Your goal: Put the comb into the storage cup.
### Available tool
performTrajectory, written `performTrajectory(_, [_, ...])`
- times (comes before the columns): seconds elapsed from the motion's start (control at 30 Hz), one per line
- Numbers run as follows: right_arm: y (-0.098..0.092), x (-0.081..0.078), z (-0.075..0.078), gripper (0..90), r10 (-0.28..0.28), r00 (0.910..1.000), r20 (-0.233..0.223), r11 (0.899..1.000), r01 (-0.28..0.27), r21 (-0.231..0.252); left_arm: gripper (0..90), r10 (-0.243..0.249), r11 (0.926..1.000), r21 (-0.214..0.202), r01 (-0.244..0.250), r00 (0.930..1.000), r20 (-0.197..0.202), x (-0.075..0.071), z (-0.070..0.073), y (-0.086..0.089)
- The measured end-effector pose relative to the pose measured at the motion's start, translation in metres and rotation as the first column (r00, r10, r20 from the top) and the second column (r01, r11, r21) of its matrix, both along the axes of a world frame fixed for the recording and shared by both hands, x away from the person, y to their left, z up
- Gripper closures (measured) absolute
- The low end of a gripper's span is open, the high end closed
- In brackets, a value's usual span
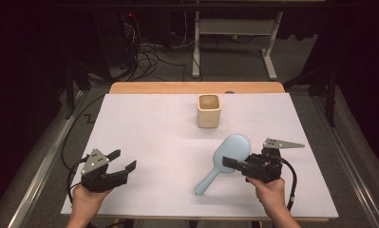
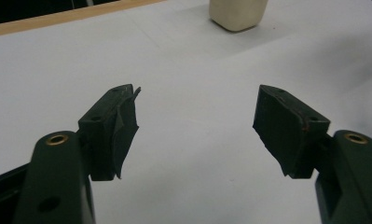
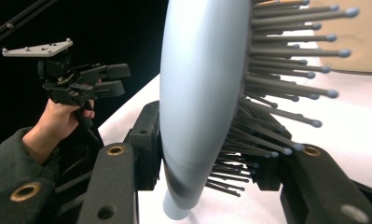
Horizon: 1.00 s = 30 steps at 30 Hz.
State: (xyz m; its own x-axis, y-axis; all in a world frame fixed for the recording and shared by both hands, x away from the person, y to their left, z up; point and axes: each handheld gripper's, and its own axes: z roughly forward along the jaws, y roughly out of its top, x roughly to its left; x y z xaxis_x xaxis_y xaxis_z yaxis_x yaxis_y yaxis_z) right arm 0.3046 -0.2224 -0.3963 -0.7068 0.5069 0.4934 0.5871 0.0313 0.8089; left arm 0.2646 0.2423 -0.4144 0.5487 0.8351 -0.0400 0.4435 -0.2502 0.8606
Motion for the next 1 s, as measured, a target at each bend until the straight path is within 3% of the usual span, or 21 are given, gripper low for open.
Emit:
performTrajectory(0.33, [-0.008, 0.001, 0.003, 54.1, -0.017, 0.9999, 0.002, 1.000, 0.017, -0.007, 31.0, 0.031, 0.9995, -0.006, -0.031, 0.9994, -0.017, 0.002, -0.010, 0.015])
performTrajectory(0.6, [-0.016, 0.004, 0.011, 54.1, -0.039, 0.9992, 0.010, 0.999, 0.039, -0.024, 30.8, 0.084, 0.9959, -0.033, -0.085, 0.9963, -0.017, 0.002, -0.021, 0.027])
performTrajectory(1.0, [-0.025, 0.011, 0.014, 54.1, -0.071, 0.9974, 0.013, 0.997, 0.072, -0.038, 30.8, 0.124, 0.9909, -0.047, -0.126, 0.9918, -0.029, 0.006, -0.036, 0.031])
